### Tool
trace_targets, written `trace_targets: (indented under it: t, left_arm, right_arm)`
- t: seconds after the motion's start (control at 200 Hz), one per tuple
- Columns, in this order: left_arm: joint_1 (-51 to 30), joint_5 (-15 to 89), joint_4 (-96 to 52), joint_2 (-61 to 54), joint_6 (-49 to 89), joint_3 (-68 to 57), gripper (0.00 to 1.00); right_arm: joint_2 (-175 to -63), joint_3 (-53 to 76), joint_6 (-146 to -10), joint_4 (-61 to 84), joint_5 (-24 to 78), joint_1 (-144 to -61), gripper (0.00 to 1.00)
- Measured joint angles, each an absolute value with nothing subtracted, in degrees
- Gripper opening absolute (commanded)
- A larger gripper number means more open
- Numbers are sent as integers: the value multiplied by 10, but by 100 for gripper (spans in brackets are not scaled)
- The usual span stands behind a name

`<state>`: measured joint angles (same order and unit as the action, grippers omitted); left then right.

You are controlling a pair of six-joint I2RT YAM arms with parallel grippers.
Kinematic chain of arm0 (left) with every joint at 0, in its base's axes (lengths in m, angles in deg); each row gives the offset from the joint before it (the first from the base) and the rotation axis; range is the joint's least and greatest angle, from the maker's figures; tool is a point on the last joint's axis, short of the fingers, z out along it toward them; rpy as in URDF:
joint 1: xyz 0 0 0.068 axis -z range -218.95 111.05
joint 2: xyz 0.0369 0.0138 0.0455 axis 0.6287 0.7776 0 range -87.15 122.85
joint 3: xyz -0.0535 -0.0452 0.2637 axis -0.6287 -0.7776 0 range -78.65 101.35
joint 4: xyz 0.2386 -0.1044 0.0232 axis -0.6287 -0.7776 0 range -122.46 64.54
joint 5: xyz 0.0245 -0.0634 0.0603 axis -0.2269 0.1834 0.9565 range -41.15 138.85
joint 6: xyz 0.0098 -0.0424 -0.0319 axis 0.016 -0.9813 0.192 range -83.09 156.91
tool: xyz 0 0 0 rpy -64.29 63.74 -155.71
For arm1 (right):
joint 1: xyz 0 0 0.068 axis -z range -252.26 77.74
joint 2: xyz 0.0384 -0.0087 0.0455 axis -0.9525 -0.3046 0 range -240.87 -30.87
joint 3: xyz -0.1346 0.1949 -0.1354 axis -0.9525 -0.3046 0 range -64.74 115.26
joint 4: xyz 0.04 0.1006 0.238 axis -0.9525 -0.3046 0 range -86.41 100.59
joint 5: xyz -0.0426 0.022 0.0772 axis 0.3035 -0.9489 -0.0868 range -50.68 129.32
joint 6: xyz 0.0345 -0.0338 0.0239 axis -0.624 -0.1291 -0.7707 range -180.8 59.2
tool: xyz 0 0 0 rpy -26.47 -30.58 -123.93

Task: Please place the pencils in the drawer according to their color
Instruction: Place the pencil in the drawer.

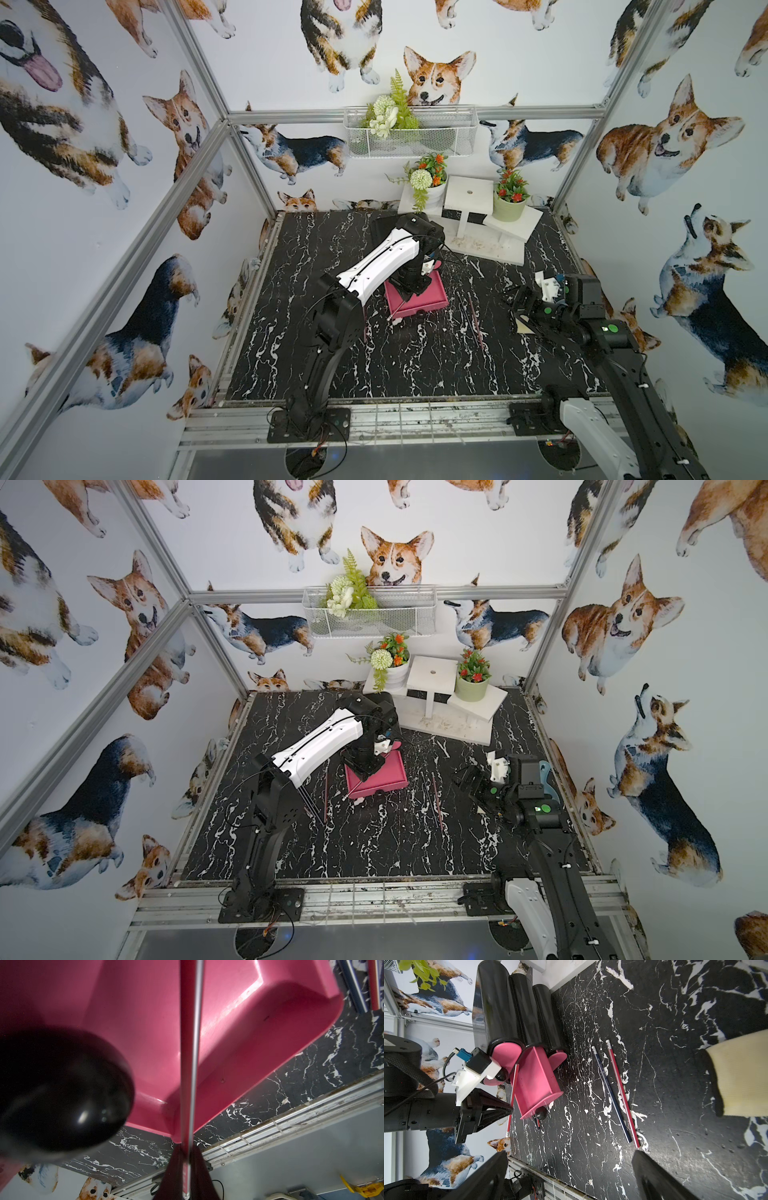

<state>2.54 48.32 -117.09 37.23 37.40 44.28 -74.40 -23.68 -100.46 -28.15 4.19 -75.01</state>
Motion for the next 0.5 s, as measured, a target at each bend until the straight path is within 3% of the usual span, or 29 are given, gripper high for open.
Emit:
trace_targets:
  t: [0.175, 0.495]
  left_arm:
    - [26, 484, -1171, 379, 375, 448, 31]
    - [26, 483, -1164, 369, 370, 448, 33]
  right_arm:
    - [-743, -234, -1012, -281, 43, -750, 99]
    - [-743, -232, -1012, -281, 44, -751, 99]
